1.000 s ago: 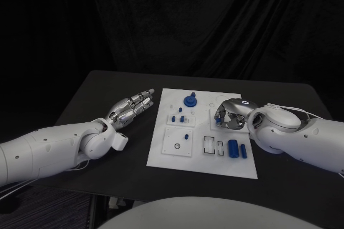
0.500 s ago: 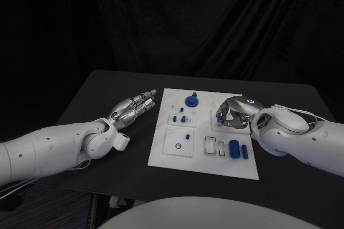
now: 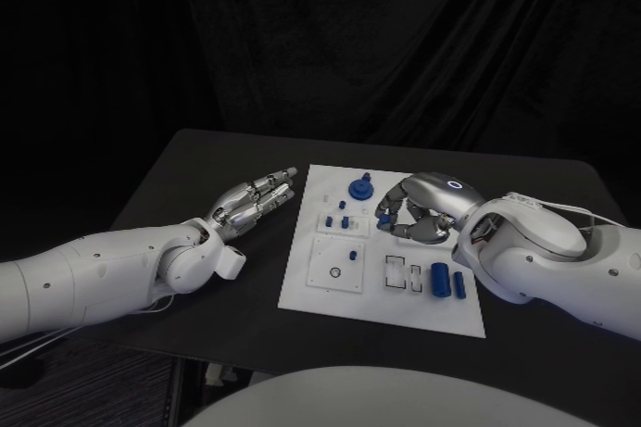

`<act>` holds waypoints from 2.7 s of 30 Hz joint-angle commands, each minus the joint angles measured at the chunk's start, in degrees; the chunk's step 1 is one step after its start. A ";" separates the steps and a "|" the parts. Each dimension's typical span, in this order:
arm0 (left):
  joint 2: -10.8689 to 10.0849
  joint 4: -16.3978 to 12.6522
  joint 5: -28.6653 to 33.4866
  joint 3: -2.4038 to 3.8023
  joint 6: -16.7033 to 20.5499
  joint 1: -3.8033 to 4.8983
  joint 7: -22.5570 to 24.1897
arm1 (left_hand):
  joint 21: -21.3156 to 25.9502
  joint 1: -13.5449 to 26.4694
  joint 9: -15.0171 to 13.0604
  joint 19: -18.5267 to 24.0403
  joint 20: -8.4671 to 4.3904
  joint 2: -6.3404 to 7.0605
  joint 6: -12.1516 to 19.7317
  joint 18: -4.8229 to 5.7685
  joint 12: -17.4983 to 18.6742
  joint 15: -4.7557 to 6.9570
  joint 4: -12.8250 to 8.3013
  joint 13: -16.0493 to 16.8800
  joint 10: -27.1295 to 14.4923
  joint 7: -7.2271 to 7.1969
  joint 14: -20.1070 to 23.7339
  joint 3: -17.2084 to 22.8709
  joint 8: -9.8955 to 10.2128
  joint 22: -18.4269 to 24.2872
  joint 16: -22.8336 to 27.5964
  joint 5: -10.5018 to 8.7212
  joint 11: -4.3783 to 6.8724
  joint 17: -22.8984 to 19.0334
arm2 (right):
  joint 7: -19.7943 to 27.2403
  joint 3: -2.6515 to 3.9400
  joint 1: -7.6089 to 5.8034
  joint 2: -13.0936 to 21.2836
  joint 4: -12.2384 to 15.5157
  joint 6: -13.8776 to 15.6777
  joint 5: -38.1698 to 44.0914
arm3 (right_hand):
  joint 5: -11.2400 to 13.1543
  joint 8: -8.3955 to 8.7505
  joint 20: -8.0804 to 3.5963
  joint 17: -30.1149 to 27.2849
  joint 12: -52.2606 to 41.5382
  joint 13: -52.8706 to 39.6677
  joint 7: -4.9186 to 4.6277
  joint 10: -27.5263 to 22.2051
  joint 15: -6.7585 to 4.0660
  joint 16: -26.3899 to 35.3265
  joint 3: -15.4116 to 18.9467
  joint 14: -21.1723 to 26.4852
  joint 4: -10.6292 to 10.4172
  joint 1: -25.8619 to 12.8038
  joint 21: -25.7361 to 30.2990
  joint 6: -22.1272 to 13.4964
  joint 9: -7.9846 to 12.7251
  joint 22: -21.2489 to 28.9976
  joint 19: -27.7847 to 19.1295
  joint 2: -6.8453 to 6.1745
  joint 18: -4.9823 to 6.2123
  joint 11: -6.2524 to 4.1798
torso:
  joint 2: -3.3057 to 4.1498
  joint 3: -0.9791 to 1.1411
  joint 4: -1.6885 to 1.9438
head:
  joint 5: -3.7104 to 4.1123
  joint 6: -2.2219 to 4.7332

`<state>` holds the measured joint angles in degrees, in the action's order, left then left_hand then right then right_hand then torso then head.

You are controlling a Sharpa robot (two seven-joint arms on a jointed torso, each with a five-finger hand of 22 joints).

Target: Assemble the parts on the task board

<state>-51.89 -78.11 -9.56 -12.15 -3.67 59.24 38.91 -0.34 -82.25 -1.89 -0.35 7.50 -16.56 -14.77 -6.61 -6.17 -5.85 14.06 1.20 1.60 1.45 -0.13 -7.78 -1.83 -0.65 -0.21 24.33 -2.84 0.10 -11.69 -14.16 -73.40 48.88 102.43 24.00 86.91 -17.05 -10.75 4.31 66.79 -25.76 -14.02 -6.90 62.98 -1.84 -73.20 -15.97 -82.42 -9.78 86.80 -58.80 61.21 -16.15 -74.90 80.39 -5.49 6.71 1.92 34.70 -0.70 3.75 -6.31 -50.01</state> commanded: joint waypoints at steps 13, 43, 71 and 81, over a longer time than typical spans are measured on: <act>0.30 0.16 0.34 0.06 -1.11 -0.24 10.30 | 0.13 -0.55 -0.04 0.17 0.48 -0.08 0.04 0.89 -0.21 -0.40 0.03 0.00 -0.07 0.50 0.13 0.49 -0.08 -0.13 0.21 0.32 -0.18 -0.10 | 2.09 0.03 4.12 -8.88 -2.76 -5.28 8.41 | -2.17 -2.57 -0.03 -0.10 2.87 1.05 1.14 -0.45 0.15 0.21 0.08 0.08 1.16 -0.01 0.03 1.18 -6.65 -7.72 0.03 0.17 -1.14 0.51 | 0.03 -0.03 0.09 | -0.40 0.01; 0.89 0.65 0.35 0.06 -2.02 -0.46 9.63 | 0.12 -0.61 -0.04 0.15 0.78 -0.10 0.03 0.77 -0.16 -0.59 0.05 -0.01 -0.16 0.73 0.13 1.11 -0.08 -0.15 0.21 0.46 -0.09 -0.10 | 2.57 0.03 8.53 -13.82 -8.66 -7.94 13.63 | -1.91 -2.47 0.08 0.61 3.94 1.45 0.86 -0.25 0.27 -0.35 -0.06 -0.24 2.01 0.37 -1.09 0.68 -7.58 -7.97 0.36 -0.01 -1.31 0.66 | 0.11 -0.01 0.04 | -0.78 0.01; 1.07 0.99 0.35 0.06 -2.60 -0.62 9.34 | 0.11 -0.81 -0.10 0.14 1.14 -0.07 -0.37 0.66 -0.10 -0.84 -0.14 -0.02 -0.23 1.14 0.13 1.92 -0.15 -0.18 0.21 0.59 0.16 -0.10 | -0.10 0.03 10.17 -13.63 -9.34 -10.81 13.64 | 2.33 6.17 2.49 -3.52 8.52 2.42 0.00 -11.47 3.89 3.21 0.00 3.34 1.21 -1.80 7.08 -12.51 -4.56 -6.05 -3.73 -2.28 -0.36 4.83 | 0.08 -0.01 0.04 | -0.76 0.01; 0.95 1.01 0.35 0.06 -2.44 -0.65 9.36 | 0.11 -0.80 -0.11 0.13 1.16 -0.04 -0.46 0.64 -0.11 -0.85 -0.12 -0.02 -0.24 1.24 0.13 2.03 -0.17 -0.20 0.21 0.53 0.19 -0.10 | 1.59 0.05 7.92 -8.47 -4.24 -2.96 13.64 | 4.37 7.46 3.62 -4.94 6.80 2.62 2.93 -28.02 3.95 3.75 5.32 5.63 -0.33 0.58 10.28 -30.58 3.17 -5.43 -5.80 -3.11 0.56 6.63 | 0.08 0.01 0.05 | 0.42 0.01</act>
<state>-50.98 -77.05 -9.55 -12.15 -5.62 58.67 38.91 -0.34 -82.46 -1.91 -0.26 8.23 -16.77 -15.16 -6.62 -6.17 -6.25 13.91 1.21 1.60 2.27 -0.13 -6.04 -1.83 -0.76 -0.21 24.56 -2.83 0.05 -10.22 -14.23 -64.85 39.93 97.37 16.25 100.13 -12.77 -3.49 7.98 61.86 -18.74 -11.37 -4.10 35.35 2.10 -69.25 -10.88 -77.14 -9.96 87.09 -48.52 31.30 -13.34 -74.90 74.82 -8.61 6.75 8.54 34.78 -0.70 3.80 -6.13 -50.00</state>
